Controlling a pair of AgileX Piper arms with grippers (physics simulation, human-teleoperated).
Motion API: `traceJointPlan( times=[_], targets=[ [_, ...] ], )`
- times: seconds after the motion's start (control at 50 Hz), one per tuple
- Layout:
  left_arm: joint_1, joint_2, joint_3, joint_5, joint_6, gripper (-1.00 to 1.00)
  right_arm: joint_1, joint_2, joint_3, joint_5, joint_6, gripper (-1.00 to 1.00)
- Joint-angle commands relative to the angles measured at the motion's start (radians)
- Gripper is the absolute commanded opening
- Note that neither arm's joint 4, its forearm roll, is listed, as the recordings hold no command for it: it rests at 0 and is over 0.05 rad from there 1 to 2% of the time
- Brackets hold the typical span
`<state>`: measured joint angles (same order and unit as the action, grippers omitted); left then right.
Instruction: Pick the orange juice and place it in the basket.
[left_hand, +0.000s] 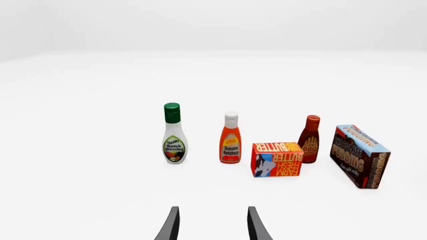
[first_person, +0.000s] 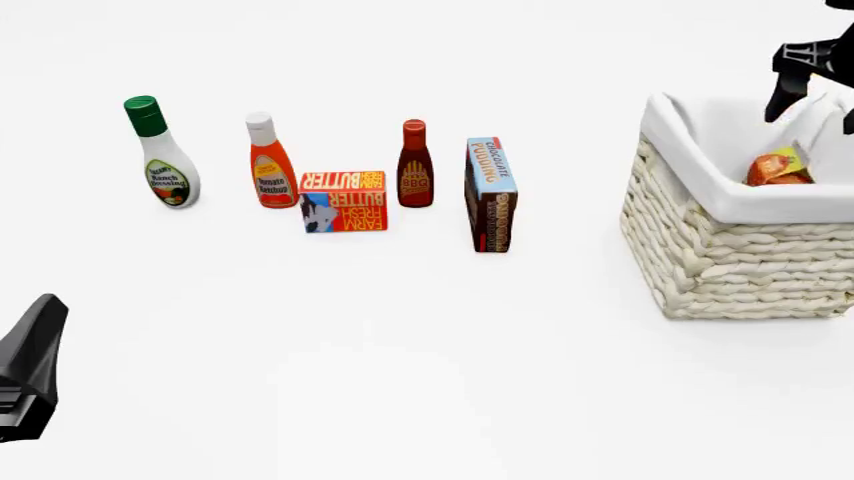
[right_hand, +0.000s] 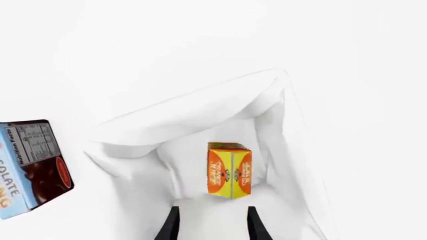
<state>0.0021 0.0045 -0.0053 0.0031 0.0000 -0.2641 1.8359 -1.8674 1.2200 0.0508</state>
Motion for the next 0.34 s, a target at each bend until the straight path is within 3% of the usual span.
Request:
traceJointPlan(
  times=[0.02,0.34],
  targets=[
    [0.000,0.000,0.000,0.000,0.000,1.00,-0.001,-0.002,-0.003,0.000,0.001,1.00],
    [0.000,0.000,0.000,0.000,0.000,1.00,-0.014,-0.003,0.002,0.000,-0.012,1.00]
  ],
)
